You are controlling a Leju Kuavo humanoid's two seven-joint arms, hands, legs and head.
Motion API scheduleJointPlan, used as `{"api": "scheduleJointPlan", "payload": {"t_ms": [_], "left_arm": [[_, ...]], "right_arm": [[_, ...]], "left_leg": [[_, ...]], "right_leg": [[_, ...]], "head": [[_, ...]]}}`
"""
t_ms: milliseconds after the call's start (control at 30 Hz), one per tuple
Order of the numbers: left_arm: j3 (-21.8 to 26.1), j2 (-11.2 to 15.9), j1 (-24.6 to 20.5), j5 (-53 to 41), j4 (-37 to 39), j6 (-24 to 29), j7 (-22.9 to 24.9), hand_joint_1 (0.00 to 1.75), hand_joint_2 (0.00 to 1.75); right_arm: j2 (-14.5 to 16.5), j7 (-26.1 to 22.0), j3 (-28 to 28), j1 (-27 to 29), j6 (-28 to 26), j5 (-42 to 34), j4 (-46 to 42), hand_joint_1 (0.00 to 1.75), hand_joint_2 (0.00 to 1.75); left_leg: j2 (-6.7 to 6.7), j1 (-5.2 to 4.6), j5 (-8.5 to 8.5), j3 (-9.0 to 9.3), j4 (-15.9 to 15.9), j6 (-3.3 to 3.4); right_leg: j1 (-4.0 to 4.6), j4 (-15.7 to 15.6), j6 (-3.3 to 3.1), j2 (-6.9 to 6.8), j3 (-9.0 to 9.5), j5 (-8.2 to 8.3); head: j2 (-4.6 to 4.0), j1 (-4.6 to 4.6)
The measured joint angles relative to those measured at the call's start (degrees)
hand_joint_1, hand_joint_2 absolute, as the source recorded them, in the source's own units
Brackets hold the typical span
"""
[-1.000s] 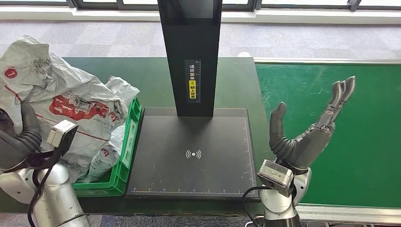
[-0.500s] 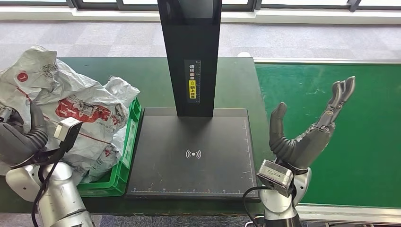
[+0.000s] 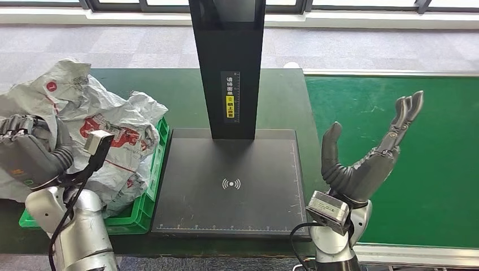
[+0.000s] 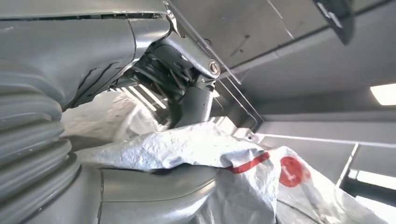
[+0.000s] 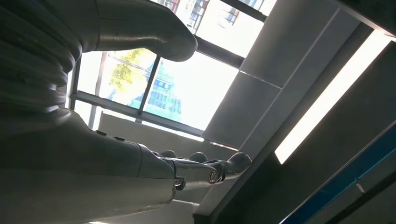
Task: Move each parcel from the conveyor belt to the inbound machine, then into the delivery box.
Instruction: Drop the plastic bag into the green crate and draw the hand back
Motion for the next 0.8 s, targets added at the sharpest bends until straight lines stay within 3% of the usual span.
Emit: {"api": "scheduleJointPlan", "payload": {"t_ms": [33, 133, 300, 800], "left_arm": [[-1.4, -0.1, 0.2, -1.6, 0.2, 0.0, 2.2, 0.00, 0.00], [-5.5, -0.1, 0.4, -3.5, 0.9, 0.0, 5.8, 0.00, 0.00], [-8.7, 0.0, 0.3, -3.4, 1.6, 0.0, 5.4, 0.00, 0.00], [-9.0, 0.1, 0.4, 0.4, 1.9, 0.0, 0.9, 0.00, 0.00]], "right_arm": [[0.0, 0.0, 0.0, 0.0, 0.0, 0.0, 0.0, 0.00, 1.75], [0.0, 0.0, 0.0, 0.0, 0.0, -0.3, 0.0, 0.00, 1.75], [0.0, 0.0, 0.0, 0.0, 0.0, -0.5, 0.0, 0.00, 1.75], [0.0, 0.0, 0.0, -0.1, 0.0, -2.2, 0.5, 0.00, 1.75]], "left_leg": [[0.00, 0.00, 0.00, 0.00, 0.0, 0.00], [-0.02, -0.01, 0.00, -0.02, 0.0, 0.00], [-0.01, 0.00, -0.01, -0.02, 0.0, 0.00], [-0.03, 0.00, 0.00, -0.03, 0.0, 0.00]], "right_leg": [[0.00, 0.0, 0.00, 0.00, 0.00, 0.01], [-0.01, 0.0, 0.01, -0.01, 0.02, 0.01], [0.00, 0.0, 0.01, -0.01, 0.01, 0.01], [0.01, 0.0, 0.00, -0.01, 0.04, 0.01]], "head": [[0.00, 0.00], [0.00, 0.01], [0.00, 0.01], [0.00, 0.01]]}}
